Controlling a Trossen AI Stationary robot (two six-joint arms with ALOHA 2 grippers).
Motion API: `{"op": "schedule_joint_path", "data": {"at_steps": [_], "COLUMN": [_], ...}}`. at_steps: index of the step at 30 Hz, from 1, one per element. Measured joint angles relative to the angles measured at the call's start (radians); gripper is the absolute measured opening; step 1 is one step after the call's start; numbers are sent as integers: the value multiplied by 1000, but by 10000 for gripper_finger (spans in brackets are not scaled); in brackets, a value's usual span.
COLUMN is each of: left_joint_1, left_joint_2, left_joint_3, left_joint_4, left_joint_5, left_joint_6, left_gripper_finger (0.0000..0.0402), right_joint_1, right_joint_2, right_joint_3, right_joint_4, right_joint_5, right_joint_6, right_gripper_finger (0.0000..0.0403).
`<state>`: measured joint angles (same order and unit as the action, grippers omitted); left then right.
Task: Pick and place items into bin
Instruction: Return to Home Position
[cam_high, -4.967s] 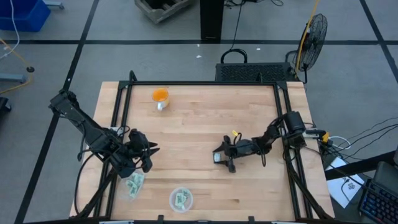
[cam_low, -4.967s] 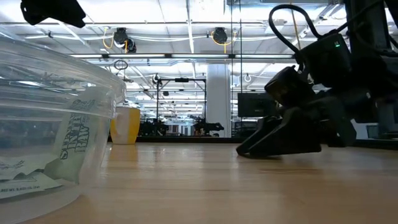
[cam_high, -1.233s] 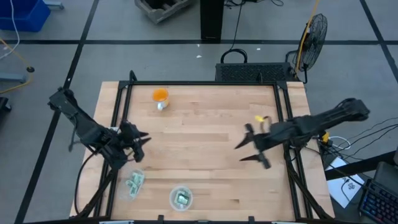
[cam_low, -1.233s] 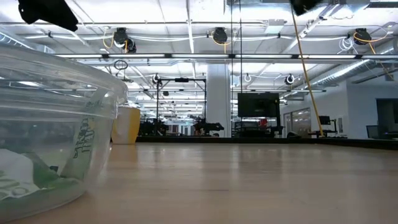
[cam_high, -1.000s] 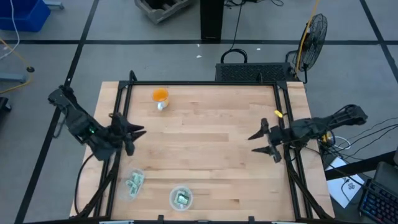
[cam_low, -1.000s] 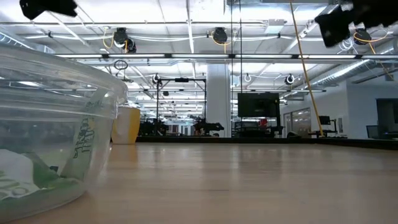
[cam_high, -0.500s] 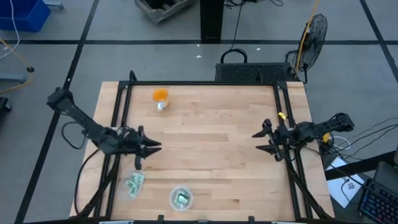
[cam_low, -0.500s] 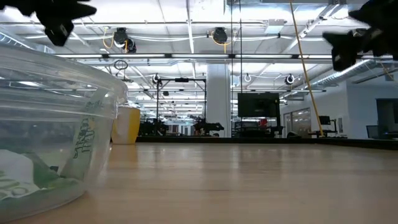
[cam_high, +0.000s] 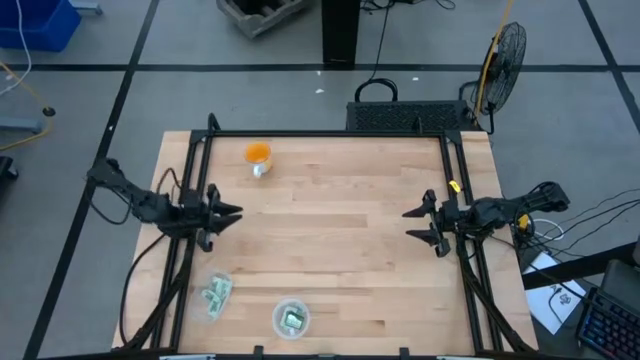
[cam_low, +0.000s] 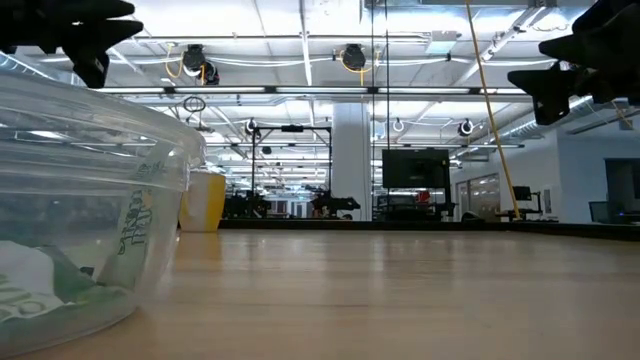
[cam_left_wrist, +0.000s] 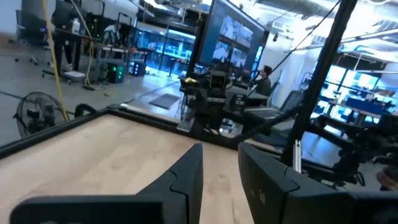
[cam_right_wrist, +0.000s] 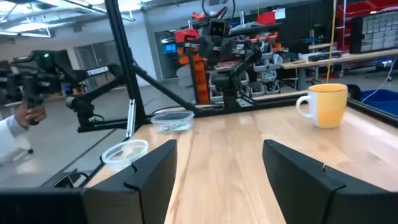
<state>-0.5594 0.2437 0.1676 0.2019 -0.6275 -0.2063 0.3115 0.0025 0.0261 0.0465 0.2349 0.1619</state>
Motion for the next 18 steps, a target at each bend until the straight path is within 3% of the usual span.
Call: {"op": "schedule_joint_path", "data": {"at_steps": [5,8,18], "left_joint_1": [0,0,76], "left_joint_2": [-193,-242,-201], "left_joint_3": [0,-1,-157], "left_joint_4": [-163,-213,76], "left_joint_5": [-1,2,124], "left_joint_6": [23,20,119], "left_gripper_finger": [106,106,106], "right_joint_1": [0,0,0], "right_joint_2": [0,0,0], "right_joint_3": [0,0,-1], "right_joint_4": [-6,-7,4], "right_joint_5": [-2,-1,2], "right_joint_6": [-3,-10,-24], "right_gripper_finger": [228,231,227]}}
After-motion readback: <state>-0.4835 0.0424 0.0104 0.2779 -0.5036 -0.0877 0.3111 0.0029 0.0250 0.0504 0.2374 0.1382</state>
